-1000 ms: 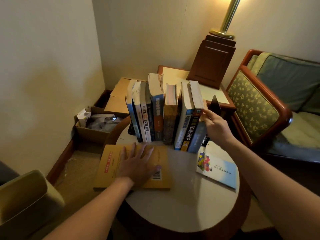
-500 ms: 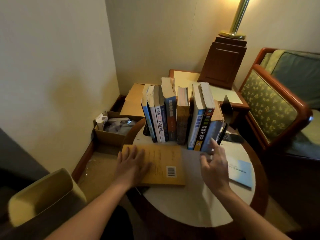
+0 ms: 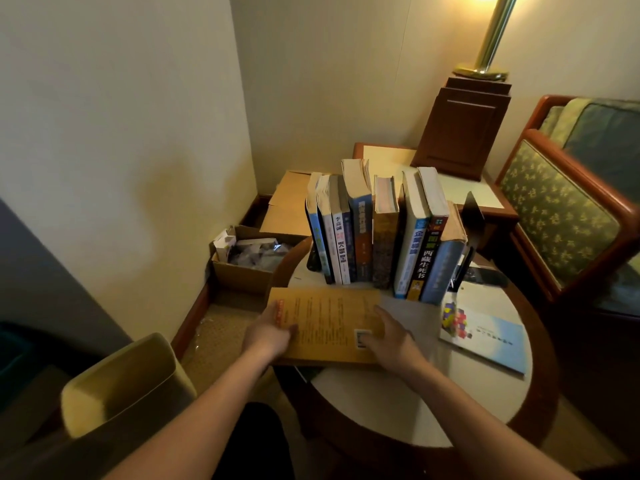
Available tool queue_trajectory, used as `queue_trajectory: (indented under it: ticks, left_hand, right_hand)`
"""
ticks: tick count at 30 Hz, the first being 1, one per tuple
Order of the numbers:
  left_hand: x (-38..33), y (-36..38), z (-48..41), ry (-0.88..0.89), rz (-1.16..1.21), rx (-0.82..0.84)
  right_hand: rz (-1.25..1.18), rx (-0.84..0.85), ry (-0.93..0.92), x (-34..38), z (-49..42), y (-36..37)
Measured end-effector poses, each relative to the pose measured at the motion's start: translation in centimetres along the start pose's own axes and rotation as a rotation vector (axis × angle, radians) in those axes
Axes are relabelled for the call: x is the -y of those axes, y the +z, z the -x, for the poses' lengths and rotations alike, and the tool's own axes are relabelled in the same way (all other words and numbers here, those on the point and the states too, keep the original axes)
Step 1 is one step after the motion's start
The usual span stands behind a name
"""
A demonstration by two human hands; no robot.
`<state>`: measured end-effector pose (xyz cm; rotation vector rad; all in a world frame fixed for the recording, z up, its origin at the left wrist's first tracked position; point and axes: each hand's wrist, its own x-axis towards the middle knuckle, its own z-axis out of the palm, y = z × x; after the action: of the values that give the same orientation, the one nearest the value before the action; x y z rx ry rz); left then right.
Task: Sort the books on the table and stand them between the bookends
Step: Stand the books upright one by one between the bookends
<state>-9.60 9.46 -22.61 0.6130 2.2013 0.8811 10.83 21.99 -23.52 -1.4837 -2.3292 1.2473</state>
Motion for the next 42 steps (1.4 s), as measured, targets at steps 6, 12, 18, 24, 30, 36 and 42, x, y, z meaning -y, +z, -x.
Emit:
queue_trajectory:
  ticks: [6,12,18,24,30,36,42]
  left_hand:
    - [-0.1,-1.5,-0.2,-0.056,0.054,-0.021]
    - [-1.2,-2.7,1.1,-0.004,0.315,0.068]
    - [-3.4,-3.2,2.6,0.166,0.341,0.172]
    - [-7.4,-3.7,5.5,0.433,0.188,0.232]
    - [-12.0,-2.9,8.1,0.569,-0.014,0.354]
    - [-15.8,0.0,10.0,0.748,-0.206,0.320]
    - [-17.9,3.5,11.2,1.001,-0.333,0.183]
  right_hand:
    - [-0.046,0.112,-0.015,0.9,0.2,-0.3]
    - [-0.115,0.115,0.019,0.0,0.7,-0.2]
    - [-0.180,0.102,-0.013,-0.5,1.7,-1.2]
    - [-0.241,-0.095,-0.255,1.6,3.9,-6.0]
    - [-0.182,-0.065,-0.504,4.6,6.3,-13.5]
    - [-0.241,-0.005,-0.510,3.7,7.0,-16.4]
    - [-0.278,-0.154,-0.490,1.2,8.9,-18.7]
